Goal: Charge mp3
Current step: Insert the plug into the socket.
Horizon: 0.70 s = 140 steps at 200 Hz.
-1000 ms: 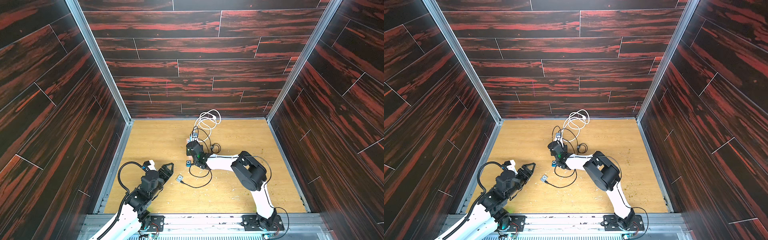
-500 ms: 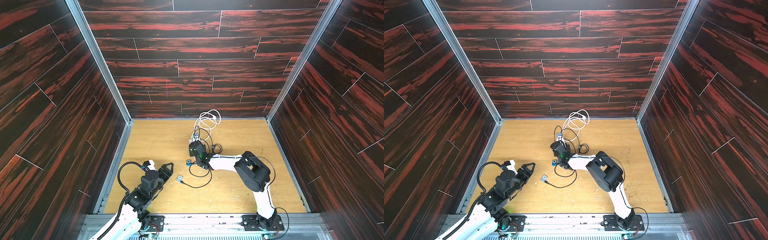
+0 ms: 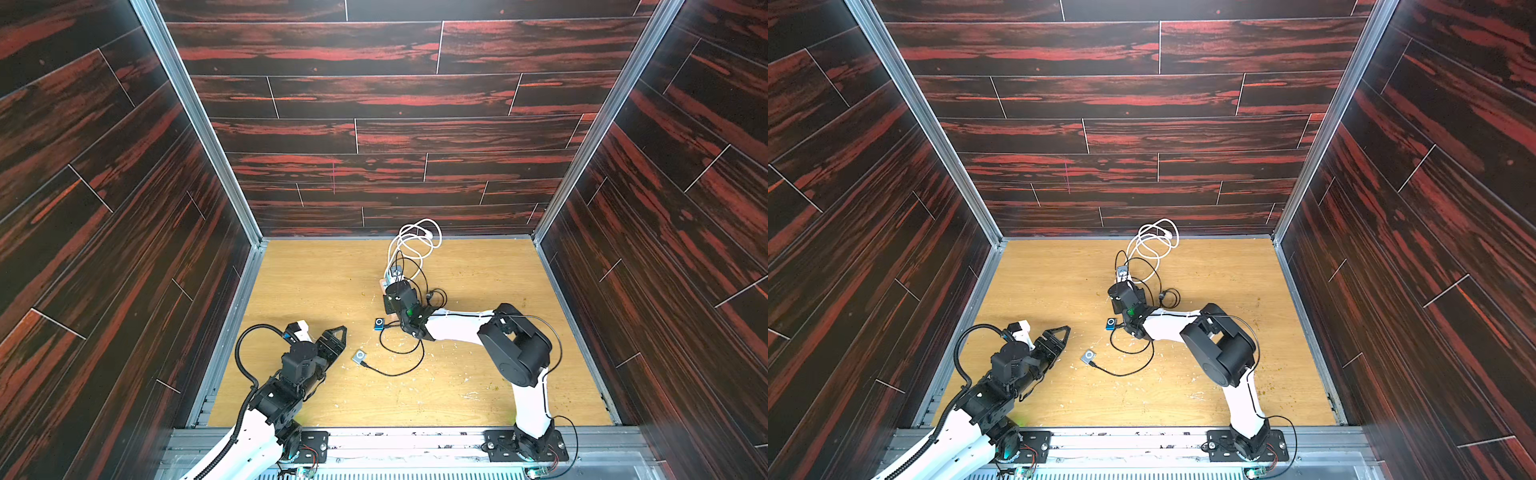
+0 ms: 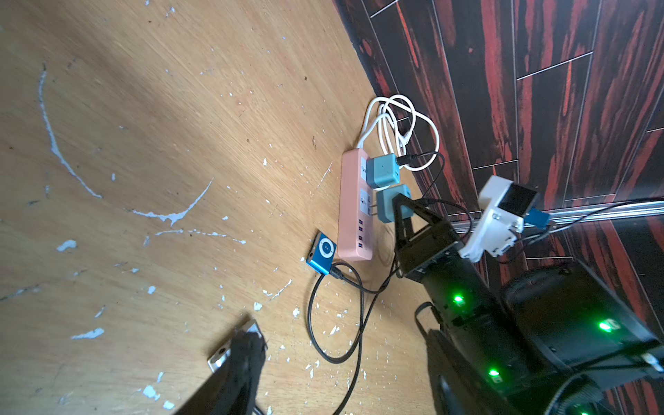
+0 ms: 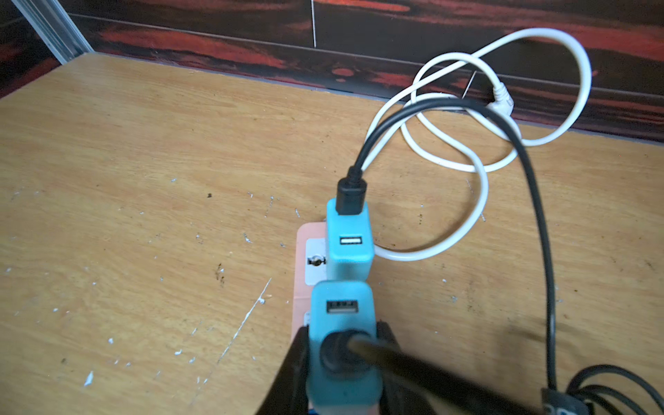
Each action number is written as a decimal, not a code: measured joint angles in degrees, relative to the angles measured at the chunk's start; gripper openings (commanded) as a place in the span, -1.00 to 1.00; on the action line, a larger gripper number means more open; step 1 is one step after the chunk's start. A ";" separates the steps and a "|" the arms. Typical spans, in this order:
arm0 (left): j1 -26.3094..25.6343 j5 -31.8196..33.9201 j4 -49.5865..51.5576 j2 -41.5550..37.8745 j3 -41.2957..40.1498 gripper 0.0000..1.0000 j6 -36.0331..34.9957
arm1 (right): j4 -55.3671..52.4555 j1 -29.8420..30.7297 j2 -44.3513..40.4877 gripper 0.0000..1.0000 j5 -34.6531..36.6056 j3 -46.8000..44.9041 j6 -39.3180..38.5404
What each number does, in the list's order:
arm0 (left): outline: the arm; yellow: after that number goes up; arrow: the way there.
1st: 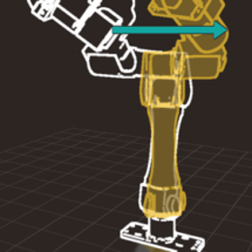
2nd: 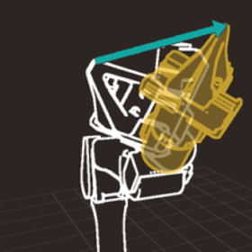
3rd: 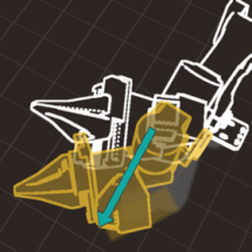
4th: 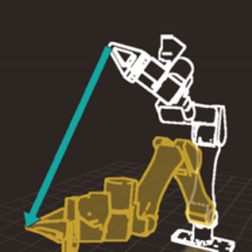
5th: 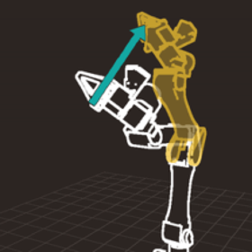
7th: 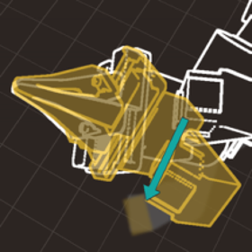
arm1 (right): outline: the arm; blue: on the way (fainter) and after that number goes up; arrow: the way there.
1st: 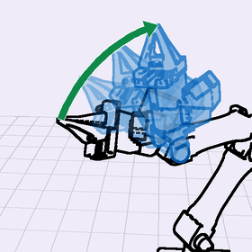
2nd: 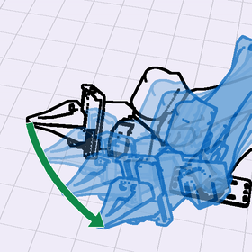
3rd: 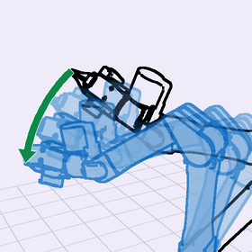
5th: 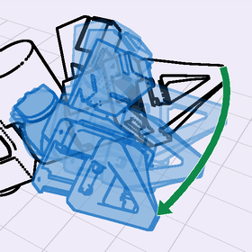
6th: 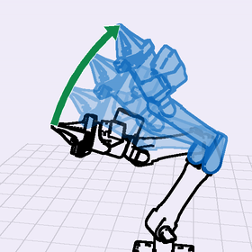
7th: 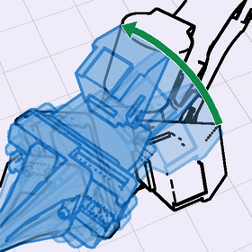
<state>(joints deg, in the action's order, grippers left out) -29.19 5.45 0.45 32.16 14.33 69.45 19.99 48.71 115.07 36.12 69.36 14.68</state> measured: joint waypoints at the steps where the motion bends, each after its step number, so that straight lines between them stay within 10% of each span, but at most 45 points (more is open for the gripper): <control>1: 0.00 0.00 0.00 0.00 0.00 0.47 0.02 | 0.00 -0.02 -0.09 -1.00 -0.07 -0.02 0.00; 140: 0.00 0.00 -0.04 -0.02 -0.39 0.47 0.61 | 0.17 -1.99 -2.91 -1.00 -4.70 -1.03 0.09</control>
<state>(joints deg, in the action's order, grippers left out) -29.19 5.45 0.40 32.14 13.93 70.06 20.16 46.72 112.16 31.42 68.34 14.76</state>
